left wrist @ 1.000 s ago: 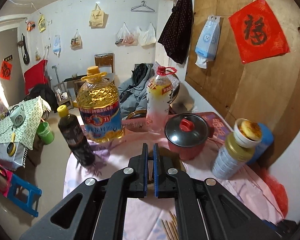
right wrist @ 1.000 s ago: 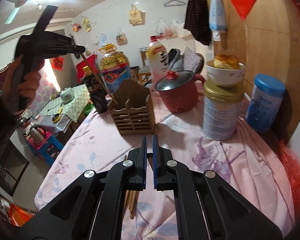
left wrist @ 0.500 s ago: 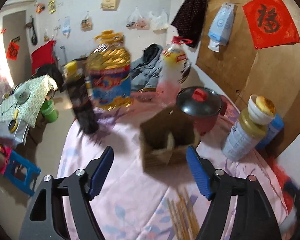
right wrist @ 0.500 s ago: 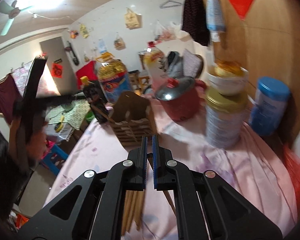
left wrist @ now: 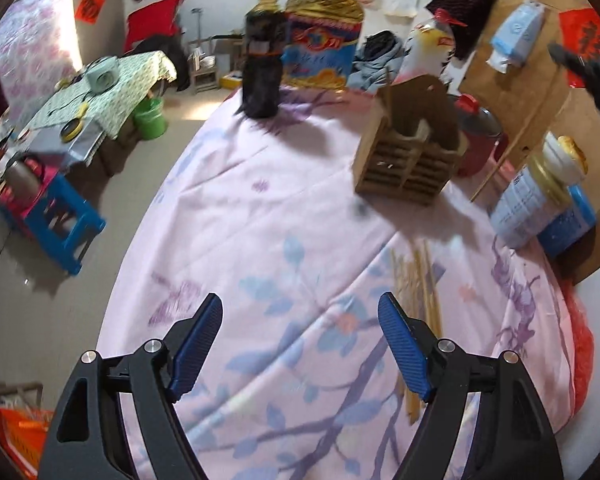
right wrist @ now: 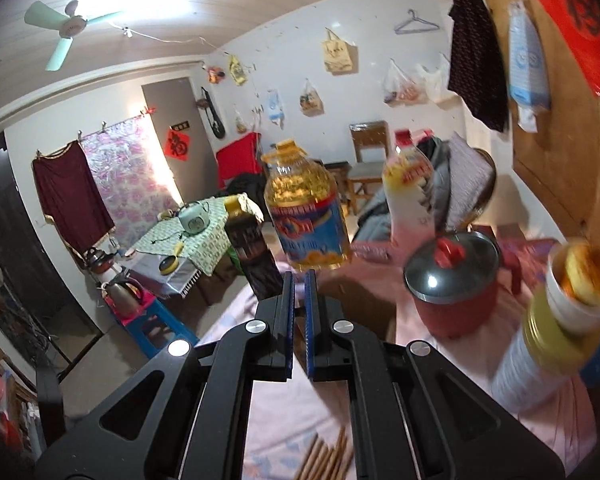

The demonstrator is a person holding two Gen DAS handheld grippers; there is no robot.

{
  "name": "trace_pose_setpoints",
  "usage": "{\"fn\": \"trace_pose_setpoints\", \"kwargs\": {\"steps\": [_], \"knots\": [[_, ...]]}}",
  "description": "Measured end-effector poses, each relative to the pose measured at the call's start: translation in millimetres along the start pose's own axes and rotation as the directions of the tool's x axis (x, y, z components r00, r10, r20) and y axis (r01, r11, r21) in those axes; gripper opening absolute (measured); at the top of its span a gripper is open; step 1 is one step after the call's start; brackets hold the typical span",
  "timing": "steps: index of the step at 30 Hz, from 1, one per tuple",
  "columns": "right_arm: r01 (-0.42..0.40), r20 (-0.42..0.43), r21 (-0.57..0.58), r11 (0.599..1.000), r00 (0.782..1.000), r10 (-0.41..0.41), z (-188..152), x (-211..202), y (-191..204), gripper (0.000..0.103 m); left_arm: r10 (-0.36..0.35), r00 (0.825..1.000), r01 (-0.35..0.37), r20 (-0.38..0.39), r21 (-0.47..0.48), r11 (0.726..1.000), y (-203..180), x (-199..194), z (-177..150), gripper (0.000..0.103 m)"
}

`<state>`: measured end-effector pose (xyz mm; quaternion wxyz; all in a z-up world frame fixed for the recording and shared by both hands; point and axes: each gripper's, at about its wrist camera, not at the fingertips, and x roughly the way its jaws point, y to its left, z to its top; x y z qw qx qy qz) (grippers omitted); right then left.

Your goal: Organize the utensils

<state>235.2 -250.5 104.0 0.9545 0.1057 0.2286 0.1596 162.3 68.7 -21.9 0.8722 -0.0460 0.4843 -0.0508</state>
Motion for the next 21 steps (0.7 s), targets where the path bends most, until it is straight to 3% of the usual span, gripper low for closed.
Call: {"fn": "trace_pose_setpoints", "kwargs": {"steps": [8, 10, 12, 14, 16, 19, 21], "knots": [[0.013, 0.031, -0.043, 0.999, 0.999, -0.011, 30, 40, -1, 0.002, 0.035, 0.998, -0.038, -0.045, -0.085, 0.996, 13, -3, -32, 0.079], [-0.002, 0.000, -0.040, 0.999, 1.000, 0.002, 23, 43, -3, 0.007, 0.044, 0.998, -0.048, -0.045, -0.092, 0.995, 14, -5, -37, 0.079], [-0.022, -0.074, 0.001, 1.000, 0.997, 0.022, -5, 53, -12, 0.021, 0.057, 0.997, -0.061, -0.045, -0.094, 0.994, 14, -6, -41, 0.079], [-0.013, -0.142, 0.031, 0.999, 0.990, 0.018, -33, 63, -20, 0.023, 0.067, 0.996, -0.072, -0.054, -0.102, 0.992, 16, -4, -42, 0.079], [0.001, -0.250, 0.092, 0.996, 0.968, 0.022, -74, 76, -36, 0.023, 0.065, 0.996, -0.072, -0.063, -0.111, 0.991, 18, -1, -42, 0.079], [0.049, -0.330, 0.188, 0.981, 0.944, 0.016, -117, 81, -61, 0.024, 0.070, 0.996, -0.075, -0.057, -0.099, 0.992, 18, -2, -40, 0.079], [0.078, -0.401, 0.267, 0.961, 0.915, 0.037, -142, 88, -81, 0.027, 0.065, 0.996, -0.069, -0.055, -0.079, 0.994, 16, -1, -38, 0.079]]}}
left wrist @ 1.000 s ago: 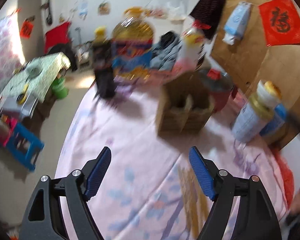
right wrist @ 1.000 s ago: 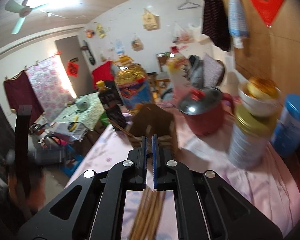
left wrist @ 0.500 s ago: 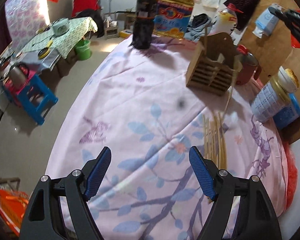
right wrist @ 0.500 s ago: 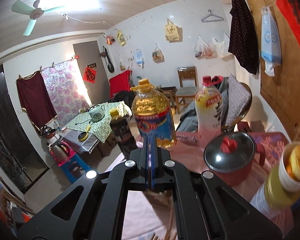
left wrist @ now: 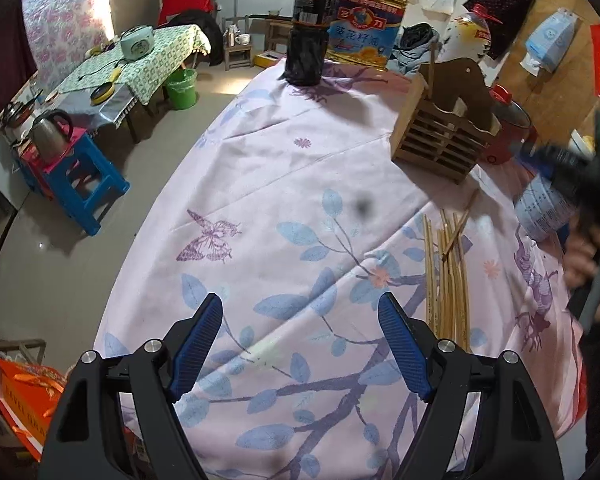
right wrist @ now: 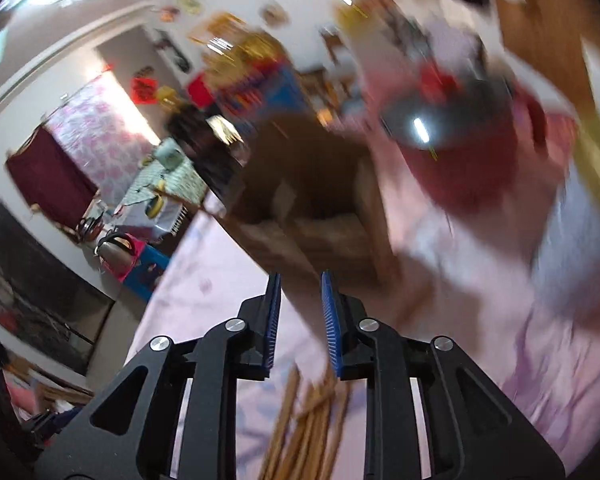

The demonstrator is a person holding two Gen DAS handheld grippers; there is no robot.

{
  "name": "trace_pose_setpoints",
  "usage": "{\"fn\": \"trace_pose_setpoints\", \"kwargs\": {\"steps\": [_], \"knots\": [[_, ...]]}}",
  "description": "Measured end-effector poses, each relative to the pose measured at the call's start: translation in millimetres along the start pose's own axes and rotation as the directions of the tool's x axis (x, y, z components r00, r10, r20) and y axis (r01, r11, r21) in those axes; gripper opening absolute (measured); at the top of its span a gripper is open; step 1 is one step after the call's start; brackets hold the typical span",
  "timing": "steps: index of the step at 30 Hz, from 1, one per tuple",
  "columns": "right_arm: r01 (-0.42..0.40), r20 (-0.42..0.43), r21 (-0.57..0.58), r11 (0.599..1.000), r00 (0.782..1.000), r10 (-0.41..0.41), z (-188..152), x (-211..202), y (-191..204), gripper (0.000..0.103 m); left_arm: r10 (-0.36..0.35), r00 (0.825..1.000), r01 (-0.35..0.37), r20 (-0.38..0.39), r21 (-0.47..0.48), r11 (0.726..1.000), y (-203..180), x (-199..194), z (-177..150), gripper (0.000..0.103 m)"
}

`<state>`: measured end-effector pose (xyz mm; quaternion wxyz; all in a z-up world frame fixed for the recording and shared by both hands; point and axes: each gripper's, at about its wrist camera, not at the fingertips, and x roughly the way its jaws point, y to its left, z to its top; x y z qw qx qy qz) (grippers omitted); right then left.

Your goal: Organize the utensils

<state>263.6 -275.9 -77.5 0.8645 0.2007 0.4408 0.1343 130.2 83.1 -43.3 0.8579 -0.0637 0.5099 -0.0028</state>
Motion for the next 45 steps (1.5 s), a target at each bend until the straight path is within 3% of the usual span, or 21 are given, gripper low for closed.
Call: {"fn": "trace_pose_setpoints", "kwargs": {"steps": [3, 5, 7, 11, 13, 16, 19, 20, 22, 26, 28, 30, 32, 33, 35, 38, 42, 45], "knots": [[0.004, -0.112, 0.160, 0.987, 0.994, 0.014, -13, 25, -39, 0.027, -0.008, 1.000, 0.008, -0.006, 0.019, 1.000, -6, 2, 1, 0.079], [-0.004, -0.140, 0.273, 0.962, 0.989, 0.043, -14, 37, -59, 0.027, -0.011, 1.000, 0.011, -0.013, 0.029, 1.000, -10, 3, 0, 0.079], [0.021, -0.165, 0.310, 0.951, 0.986, 0.033, -12, 50, -64, 0.027, -0.011, 1.000, 0.012, -0.025, 0.040, 0.999, -13, 5, -2, 0.079], [0.150, -0.233, 0.288, 0.946, 0.969, -0.082, -1, 78, -56, 0.027, -0.008, 0.999, 0.009, -0.036, 0.047, 0.999, -13, 6, -6, 0.079], [0.255, -0.276, 0.251, 0.934, 0.943, -0.184, 0, 91, -51, 0.027, -0.005, 0.999, 0.006, -0.036, 0.048, 0.999, -11, 5, -8, 0.079], [0.333, -0.303, 0.238, 0.912, 0.918, -0.256, -2, 106, -51, 0.027, 0.011, 0.999, -0.009, -0.036, 0.045, 0.999, -5, 3, -10, 0.079], [0.374, -0.276, 0.211, 0.903, 0.909, -0.312, -2, 114, -49, 0.016, 0.008, 0.999, -0.007, -0.043, 0.025, 1.000, 3, 4, -8, 0.079], [0.360, -0.270, 0.216, 0.908, 0.915, -0.299, -4, 116, -49, 0.009, 0.005, 0.999, -0.004, -0.044, 0.022, 1.000, 5, 5, -8, 0.079], [0.331, -0.235, 0.245, 0.911, 0.932, -0.276, -11, 111, -53, 0.006, 0.001, 0.999, 0.000, -0.043, 0.023, 1.000, 6, 5, -6, 0.079], [0.177, -0.092, 0.252, 0.951, 0.983, -0.159, -26, 68, -42, 0.006, -0.018, 0.999, 0.019, -0.035, 0.046, 0.999, 0, 6, -1, 0.079], [0.098, 0.003, 0.230, 0.968, 0.995, -0.101, -28, 41, -33, 0.006, -0.031, 0.999, 0.033, -0.039, 0.061, 0.998, -6, 8, 1, 0.079], [0.043, 0.107, 0.185, 0.982, 0.992, -0.064, -27, 12, -21, 0.006, -0.045, 0.998, 0.049, -0.047, 0.079, 0.996, -14, 11, 2, 0.079], [0.029, 0.221, 0.123, 0.992, 0.974, -0.055, -24, -11, -6, 0.006, -0.055, 0.997, 0.060, -0.052, 0.096, 0.994, -21, 13, 3, 0.079], [0.044, 0.312, 0.073, 0.996, 0.948, -0.065, -20, -27, 8, 0.006, -0.060, 0.997, 0.065, -0.052, 0.105, 0.992, -25, 14, 4, 0.079], [0.070, 0.410, 0.022, 0.997, 0.909, -0.073, -5, -46, 25, 0.006, -0.066, 0.997, 0.071, -0.049, 0.127, 0.989, -34, 13, 4, 0.079], [0.113, 0.578, -0.047, 0.993, 0.814, -0.065, 13, -61, 49, 0.006, -0.074, 0.996, 0.081, -0.052, 0.137, 0.987, -40, 12, 3, 0.079], [0.128, 0.682, -0.059, 0.990, 0.730, -0.054, 42, -62, 63, 0.006, -0.044, 0.997, 0.051, -0.063, 0.126, 0.991, -36, 12, -1, 0.079], [0.129, 0.724, -0.054, 0.990, 0.688, -0.051, 59, -50, 61, 0.006, -0.009, 0.997, 0.016, -0.072, 0.097, 0.995, -25, 12, -2, 0.079]]}}
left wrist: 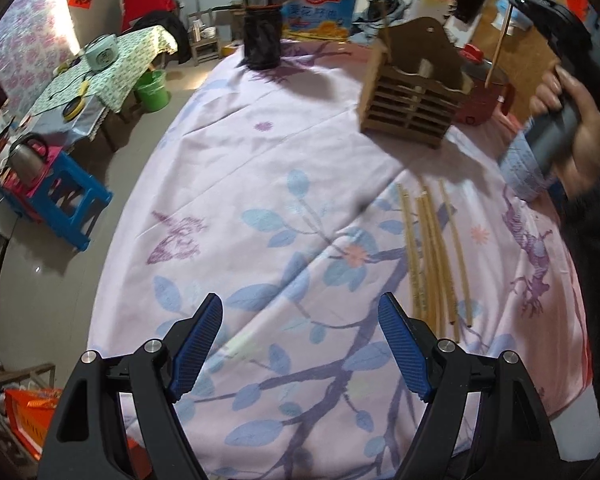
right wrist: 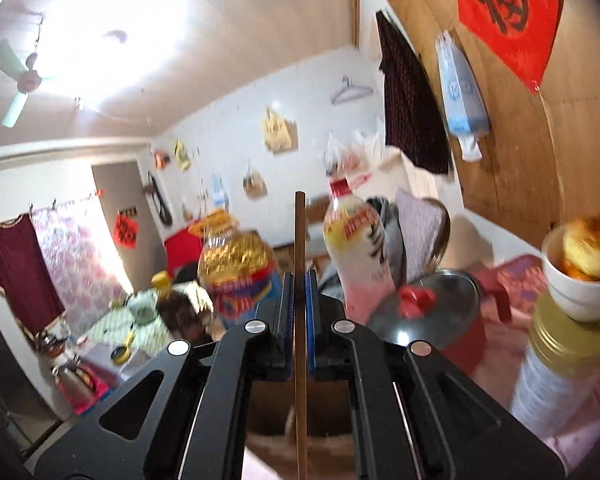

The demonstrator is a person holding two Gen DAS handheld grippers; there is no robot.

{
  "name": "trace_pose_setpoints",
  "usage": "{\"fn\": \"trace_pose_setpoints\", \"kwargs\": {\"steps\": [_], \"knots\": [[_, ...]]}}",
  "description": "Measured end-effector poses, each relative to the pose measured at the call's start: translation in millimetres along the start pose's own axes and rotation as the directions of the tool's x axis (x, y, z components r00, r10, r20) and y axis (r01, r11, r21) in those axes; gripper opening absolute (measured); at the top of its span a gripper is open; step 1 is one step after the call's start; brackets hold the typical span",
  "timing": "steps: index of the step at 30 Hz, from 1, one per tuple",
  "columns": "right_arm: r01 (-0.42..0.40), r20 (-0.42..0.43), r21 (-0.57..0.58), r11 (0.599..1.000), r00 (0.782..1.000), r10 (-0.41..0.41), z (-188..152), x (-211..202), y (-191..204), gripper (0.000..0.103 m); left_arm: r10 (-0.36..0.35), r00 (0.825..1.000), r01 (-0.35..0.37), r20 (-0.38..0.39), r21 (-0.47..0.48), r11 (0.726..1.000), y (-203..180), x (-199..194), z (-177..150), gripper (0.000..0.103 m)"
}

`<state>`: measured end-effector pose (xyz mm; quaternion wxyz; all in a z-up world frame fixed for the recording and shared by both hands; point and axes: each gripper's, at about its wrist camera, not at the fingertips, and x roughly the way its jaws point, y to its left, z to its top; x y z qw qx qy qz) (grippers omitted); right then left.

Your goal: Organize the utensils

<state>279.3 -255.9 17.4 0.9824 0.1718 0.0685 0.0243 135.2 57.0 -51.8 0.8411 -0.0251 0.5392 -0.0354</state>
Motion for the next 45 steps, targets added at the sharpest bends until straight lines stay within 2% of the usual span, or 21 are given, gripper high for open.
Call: {"fn": "trace_pose_setpoints", "kwargs": {"steps": [8, 10, 11, 13, 16, 20, 22, 25, 26, 33, 36, 39, 45], "knots": [[0.062, 0.089, -0.064, 0.996, 0.995, -0.056, -14, 39, -10, 0.006, 0.032, 0.999, -0.033, -0.032, -0.040, 0.999, 16, 4, -1, 0.079], [0.076, 0.070, -0.098, 0.992, 0.995, -0.069, -23, 47, -8, 0.007, 0.030, 0.999, -0.032, -0.045, -0.032, 0.999, 16, 8, 0, 0.079], [0.091, 0.033, -0.098, 0.991, 0.996, -0.089, -32, 47, -14, 0.010, 0.028, 0.998, -0.029, -0.049, -0.029, 0.999, 16, 10, 0, 0.079], [0.064, -0.021, -0.048, 0.997, 0.998, -0.065, -31, 29, -22, 0.011, 0.014, 0.999, -0.015, -0.051, -0.023, 1.000, 15, 13, 3, 0.079], [0.091, 0.011, -0.048, 0.995, 0.996, -0.091, -23, -36, -29, 0.011, -0.016, 0.999, 0.015, -0.039, -0.015, 1.000, 11, 20, 11, 0.079], [0.104, -0.097, -0.048, 0.993, 0.989, -0.108, -25, -88, -39, 0.018, -0.045, 0.998, 0.046, -0.037, 0.026, 0.999, -2, 36, 17, 0.079], [0.115, -0.179, -0.047, 0.992, 0.976, -0.121, -35, -108, -48, 0.022, -0.056, 0.997, 0.058, -0.046, 0.055, 0.997, -11, 49, 17, 0.079], [0.153, -0.253, -0.061, 0.986, 0.954, -0.164, -49, -139, -56, 0.031, -0.078, 0.995, 0.084, -0.066, 0.087, 0.993, -22, 62, 11, 0.079], [0.164, -0.285, -0.054, 0.985, 0.943, -0.173, -54, -149, -59, 0.037, -0.080, 0.994, 0.087, -0.071, 0.098, 0.991, -25, 65, 9, 0.079], [0.161, -0.416, -0.083, 0.983, 0.891, -0.181, -85, -185, -54, 0.055, -0.108, 0.985, 0.133, -0.134, 0.195, 0.972, -52, 85, -15, 0.079], [0.134, -0.458, -0.102, 0.986, 0.874, -0.166, -97, -198, -47, 0.059, -0.099, 0.983, 0.135, -0.157, 0.236, 0.962, -62, 95, -25, 0.079], [0.116, -0.472, -0.137, 0.984, 0.865, -0.168, -103, -206, -41, 0.065, -0.102, 0.981, 0.145, -0.166, 0.269, 0.952, -71, 99, -29, 0.079], [0.126, -0.475, -0.189, 0.974, 0.856, -0.203, -106, -221, -41, 0.069, -0.107, 0.979, 0.159, -0.175, 0.318, 0.935, -86, 107, -35, 0.079]]}}
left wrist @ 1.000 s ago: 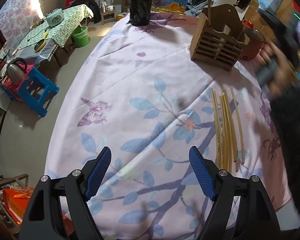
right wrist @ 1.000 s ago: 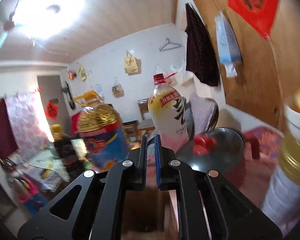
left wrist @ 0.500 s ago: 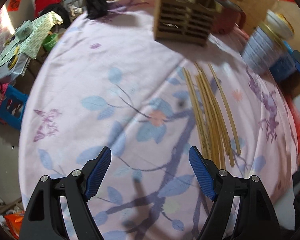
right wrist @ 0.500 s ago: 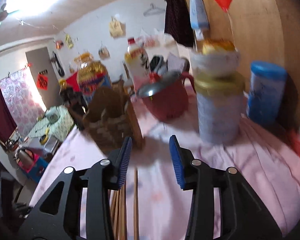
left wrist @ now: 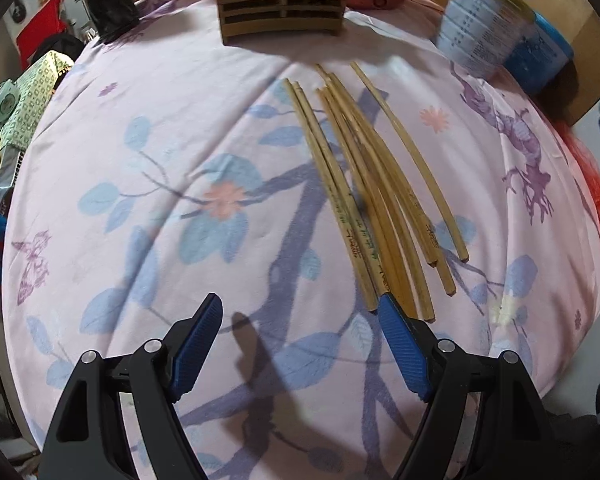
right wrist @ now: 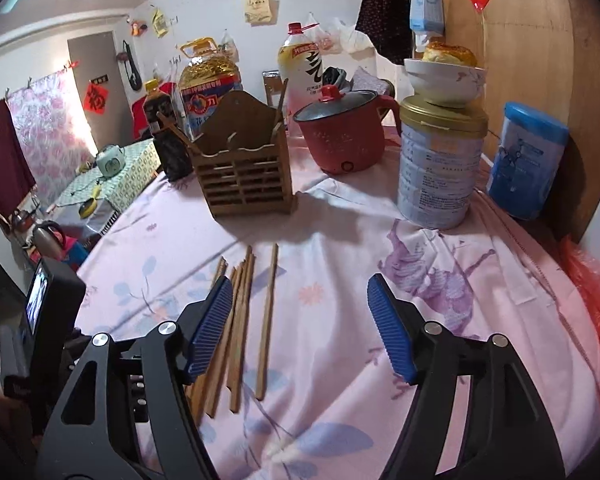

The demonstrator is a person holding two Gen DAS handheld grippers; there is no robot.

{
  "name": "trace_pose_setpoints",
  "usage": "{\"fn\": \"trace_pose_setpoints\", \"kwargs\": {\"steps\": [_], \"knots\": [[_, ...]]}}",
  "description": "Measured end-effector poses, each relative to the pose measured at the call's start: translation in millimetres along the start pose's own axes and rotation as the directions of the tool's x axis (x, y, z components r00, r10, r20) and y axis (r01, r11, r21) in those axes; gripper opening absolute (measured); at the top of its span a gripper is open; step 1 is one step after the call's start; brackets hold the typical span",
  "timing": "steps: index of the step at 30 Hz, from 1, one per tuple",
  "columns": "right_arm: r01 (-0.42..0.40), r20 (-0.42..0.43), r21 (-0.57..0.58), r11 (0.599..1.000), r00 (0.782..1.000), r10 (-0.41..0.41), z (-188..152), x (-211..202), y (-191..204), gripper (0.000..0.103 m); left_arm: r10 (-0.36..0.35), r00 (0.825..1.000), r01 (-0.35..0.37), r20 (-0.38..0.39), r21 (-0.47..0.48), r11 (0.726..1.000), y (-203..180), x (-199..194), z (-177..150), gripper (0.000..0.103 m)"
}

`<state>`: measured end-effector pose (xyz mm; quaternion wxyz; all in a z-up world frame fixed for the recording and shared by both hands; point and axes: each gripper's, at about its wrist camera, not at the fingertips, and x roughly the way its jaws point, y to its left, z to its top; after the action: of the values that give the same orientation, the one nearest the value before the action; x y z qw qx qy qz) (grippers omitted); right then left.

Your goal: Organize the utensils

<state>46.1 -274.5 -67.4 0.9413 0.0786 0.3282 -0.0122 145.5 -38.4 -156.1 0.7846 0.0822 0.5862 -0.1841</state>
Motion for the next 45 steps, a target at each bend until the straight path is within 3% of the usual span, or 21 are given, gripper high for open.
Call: {"fn": "trace_pose_setpoints", "kwargs": {"steps": [5, 11, 13, 18, 22, 31, 34, 35, 39, 42, 45], "knots": [[0.030, -0.001, 0.014, 0.999, 1.000, -0.030, -2, -7, -8, 0.070, 0.004, 1.000, -0.004, -0.009, 0.017, 1.000, -5, 11, 4, 0.079], [0.055, 0.000, 0.023, 0.998, 0.998, -0.055, -3, -13, -14, 0.070, 0.065, 0.998, -0.066, 0.019, 0.053, 0.996, -8, 16, 6, 0.081], [0.059, 0.003, 0.023, 0.998, 0.998, -0.059, -4, -15, -14, 0.070, 0.116, 0.993, -0.118, 0.033, 0.054, 0.992, -4, 17, 7, 0.089], [0.047, 0.007, 0.029, 0.998, 0.999, -0.047, -4, -16, -14, 0.070, 0.185, 0.982, -0.185, 0.024, -0.023, 0.983, 30, 8, 2, 0.087], [0.025, 0.010, 0.013, 1.000, 1.000, -0.026, -4, -16, -9, 0.070, 0.183, 0.983, -0.182, 0.031, -0.053, 0.982, 46, -4, -9, 0.081], [0.019, 0.007, -0.026, 0.999, 1.000, -0.018, -8, -18, -5, 0.070, 0.113, 0.991, -0.111, 0.075, -0.027, 0.993, 26, -1, -13, 0.054], [0.023, 0.011, -0.032, 0.999, 1.000, -0.022, -9, -21, -7, 0.070, 0.097, 0.990, -0.097, 0.101, -0.003, 0.995, 20, 0, -9, 0.024], [0.023, 0.011, -0.032, 0.999, 1.000, -0.023, -9, -21, -7, 0.070, 0.088, 0.991, -0.089, 0.106, 0.009, 0.996, 17, 1, -8, 0.007], [-0.001, -0.011, -0.034, 0.999, 1.000, 0.001, -12, -18, -8, 0.069, 0.075, 0.989, -0.079, 0.129, 0.027, 0.997, 5, -5, -3, 0.006], [-0.044, -0.088, -0.063, 0.997, 0.995, 0.039, -19, -3, -4, 0.067, 0.060, 0.984, -0.064, 0.166, 0.018, 0.998, 3, -26, 1, 0.006], [-0.105, -0.184, -0.074, 0.992, 0.979, 0.090, -26, 19, 3, 0.059, 0.072, 0.978, -0.076, 0.195, 0.012, 0.997, 4, -45, 5, 0.006]]}}
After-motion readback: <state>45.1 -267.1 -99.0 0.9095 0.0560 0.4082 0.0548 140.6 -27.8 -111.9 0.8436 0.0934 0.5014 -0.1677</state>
